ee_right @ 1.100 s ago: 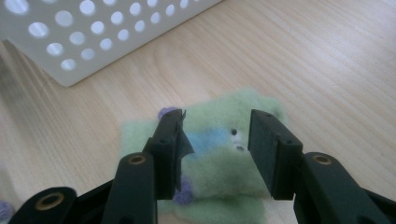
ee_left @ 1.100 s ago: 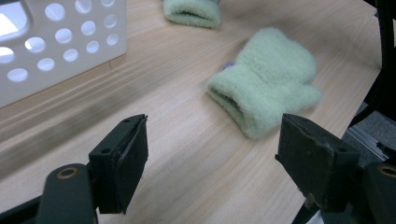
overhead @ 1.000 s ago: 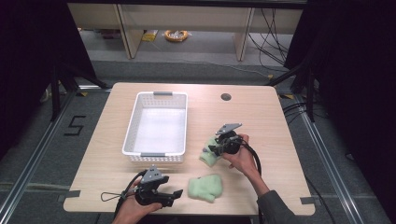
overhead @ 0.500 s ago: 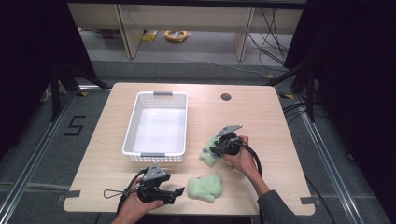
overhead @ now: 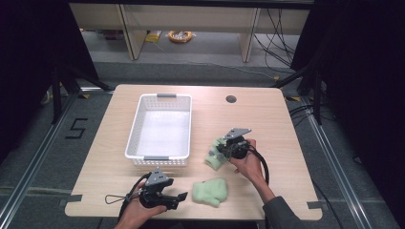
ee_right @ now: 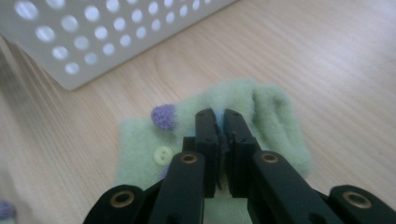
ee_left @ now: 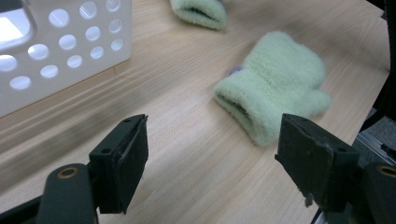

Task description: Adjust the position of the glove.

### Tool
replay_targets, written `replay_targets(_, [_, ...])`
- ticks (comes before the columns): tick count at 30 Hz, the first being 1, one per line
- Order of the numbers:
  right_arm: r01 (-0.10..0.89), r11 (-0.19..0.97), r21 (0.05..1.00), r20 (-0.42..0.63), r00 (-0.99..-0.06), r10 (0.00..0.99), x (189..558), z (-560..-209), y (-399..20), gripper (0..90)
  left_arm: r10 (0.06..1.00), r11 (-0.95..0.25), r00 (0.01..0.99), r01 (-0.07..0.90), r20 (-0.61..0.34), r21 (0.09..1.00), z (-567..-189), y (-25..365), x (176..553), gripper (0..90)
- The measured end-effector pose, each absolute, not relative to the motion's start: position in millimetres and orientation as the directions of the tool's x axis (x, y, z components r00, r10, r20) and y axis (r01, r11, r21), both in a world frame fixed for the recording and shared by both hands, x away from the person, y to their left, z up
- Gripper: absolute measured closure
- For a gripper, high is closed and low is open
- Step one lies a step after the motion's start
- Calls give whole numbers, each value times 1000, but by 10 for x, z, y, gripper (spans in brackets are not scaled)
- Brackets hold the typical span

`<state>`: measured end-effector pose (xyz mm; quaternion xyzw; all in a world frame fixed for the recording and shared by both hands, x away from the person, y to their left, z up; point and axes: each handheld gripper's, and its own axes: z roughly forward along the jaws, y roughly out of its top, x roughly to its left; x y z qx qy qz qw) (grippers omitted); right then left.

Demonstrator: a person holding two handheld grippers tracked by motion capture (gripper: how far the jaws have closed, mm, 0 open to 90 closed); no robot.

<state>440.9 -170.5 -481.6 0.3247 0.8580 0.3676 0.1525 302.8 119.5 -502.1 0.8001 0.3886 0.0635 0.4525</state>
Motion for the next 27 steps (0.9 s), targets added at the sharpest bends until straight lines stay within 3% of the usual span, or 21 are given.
replay_targets(13, [414, 416, 809, 32, -739, 673, 3888, -4338, -1753, 860, 682, -281, 689, 556, -245, 783, -5002, 1211, 2997, 242])
replay_targets(27, [394, 411, 822, 57, -776, 628, 3334, -4349, -1641, 857, 677, -261, 690, 549, -255, 794, -4990, 1187, 2964, 245])
